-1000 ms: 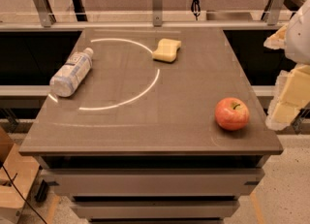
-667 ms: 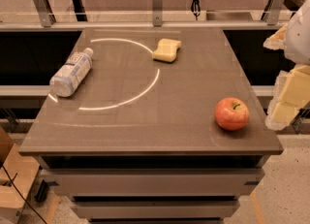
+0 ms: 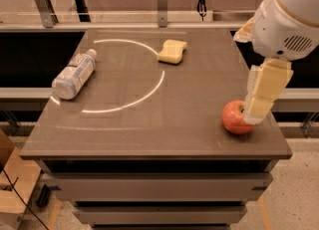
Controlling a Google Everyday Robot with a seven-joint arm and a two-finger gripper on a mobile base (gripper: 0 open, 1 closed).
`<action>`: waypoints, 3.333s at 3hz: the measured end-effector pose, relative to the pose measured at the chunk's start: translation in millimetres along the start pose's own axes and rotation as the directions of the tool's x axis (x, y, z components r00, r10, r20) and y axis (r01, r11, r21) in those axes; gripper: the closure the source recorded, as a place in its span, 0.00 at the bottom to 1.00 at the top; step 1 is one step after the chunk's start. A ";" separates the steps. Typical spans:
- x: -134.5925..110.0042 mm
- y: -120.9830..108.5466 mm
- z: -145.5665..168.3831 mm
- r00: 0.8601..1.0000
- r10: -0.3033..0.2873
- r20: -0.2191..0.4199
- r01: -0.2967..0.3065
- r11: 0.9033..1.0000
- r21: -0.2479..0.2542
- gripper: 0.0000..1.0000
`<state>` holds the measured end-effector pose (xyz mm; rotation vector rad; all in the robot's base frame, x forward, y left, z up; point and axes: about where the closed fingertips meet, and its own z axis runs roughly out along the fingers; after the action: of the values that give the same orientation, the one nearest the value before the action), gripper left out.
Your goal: Pick blue plastic bottle
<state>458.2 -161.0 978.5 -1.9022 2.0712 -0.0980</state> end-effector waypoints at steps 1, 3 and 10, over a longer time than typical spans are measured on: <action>-43.9 -9.2 11.1 0.988 -0.154 0.023 0.154 0.988 0.029 0.00; -95.2 -28.5 21.0 0.946 -0.309 0.092 0.306 0.951 0.052 0.00; -282.9 -120.1 139.0 0.689 -0.641 0.338 0.654 0.751 0.091 0.00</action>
Offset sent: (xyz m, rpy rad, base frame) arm 0.0734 0.1544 0.0078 0.0556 -0.1307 0.5219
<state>628.7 126.5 933.4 -2.3847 1.0984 0.1143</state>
